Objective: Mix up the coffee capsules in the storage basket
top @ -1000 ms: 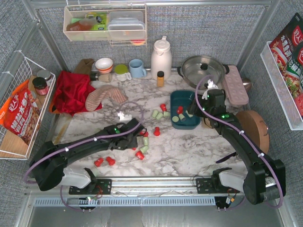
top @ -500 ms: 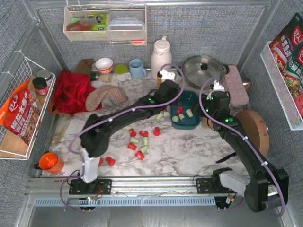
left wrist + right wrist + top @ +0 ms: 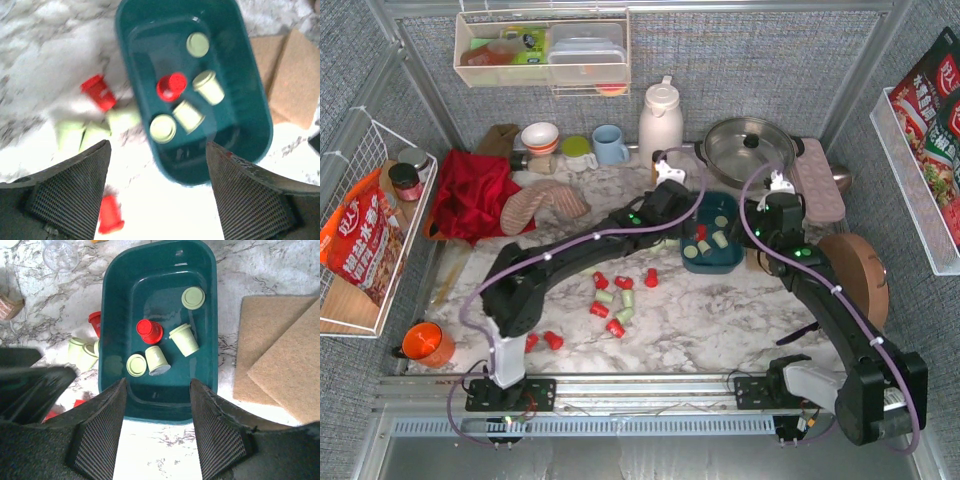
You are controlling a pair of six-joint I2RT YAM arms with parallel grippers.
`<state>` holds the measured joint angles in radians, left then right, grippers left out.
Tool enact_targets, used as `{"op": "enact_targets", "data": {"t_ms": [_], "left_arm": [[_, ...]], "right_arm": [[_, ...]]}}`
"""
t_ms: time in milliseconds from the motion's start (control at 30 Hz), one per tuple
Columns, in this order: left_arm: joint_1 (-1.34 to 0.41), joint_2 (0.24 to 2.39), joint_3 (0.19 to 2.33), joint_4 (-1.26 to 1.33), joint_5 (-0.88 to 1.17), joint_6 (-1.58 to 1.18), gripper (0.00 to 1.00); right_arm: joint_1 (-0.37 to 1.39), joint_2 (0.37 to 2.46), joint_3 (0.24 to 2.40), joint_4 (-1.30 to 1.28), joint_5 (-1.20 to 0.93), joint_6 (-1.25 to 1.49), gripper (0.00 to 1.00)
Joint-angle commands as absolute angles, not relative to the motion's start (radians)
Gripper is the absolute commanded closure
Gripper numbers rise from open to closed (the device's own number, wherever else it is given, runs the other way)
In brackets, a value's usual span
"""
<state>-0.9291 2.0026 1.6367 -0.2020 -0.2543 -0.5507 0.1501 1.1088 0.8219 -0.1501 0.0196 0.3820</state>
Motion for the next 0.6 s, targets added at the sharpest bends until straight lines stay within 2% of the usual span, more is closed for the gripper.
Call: {"op": "enact_targets", "data": {"t_ms": [0, 67, 233, 567], "left_arm": [[-0.935, 1.862, 1.488, -0.353, -0.287, -0.622, 0.18], [-0.942, 1.788, 1.390, -0.414, -0.286, -0.679, 0.23], [-0.994, 1.642, 1.184, -0.479, -0.291, -0.823, 0.26], [-1.092, 1.655, 1.138, -0.639, -0.393, -0.976, 0.28]], "right_arm": [[0.150, 1.124, 0.828, -0.126, -0.004, 0.389, 0.42], [0.151, 1.134, 0.831, -0.125, -0.014, 0.391, 0.42], [0.150, 1.152, 0.834, -0.121, -0.028, 0.395, 0.42], [0.151, 1.159, 0.839, -0.123, -0.052, 0.399, 0.42]]}}
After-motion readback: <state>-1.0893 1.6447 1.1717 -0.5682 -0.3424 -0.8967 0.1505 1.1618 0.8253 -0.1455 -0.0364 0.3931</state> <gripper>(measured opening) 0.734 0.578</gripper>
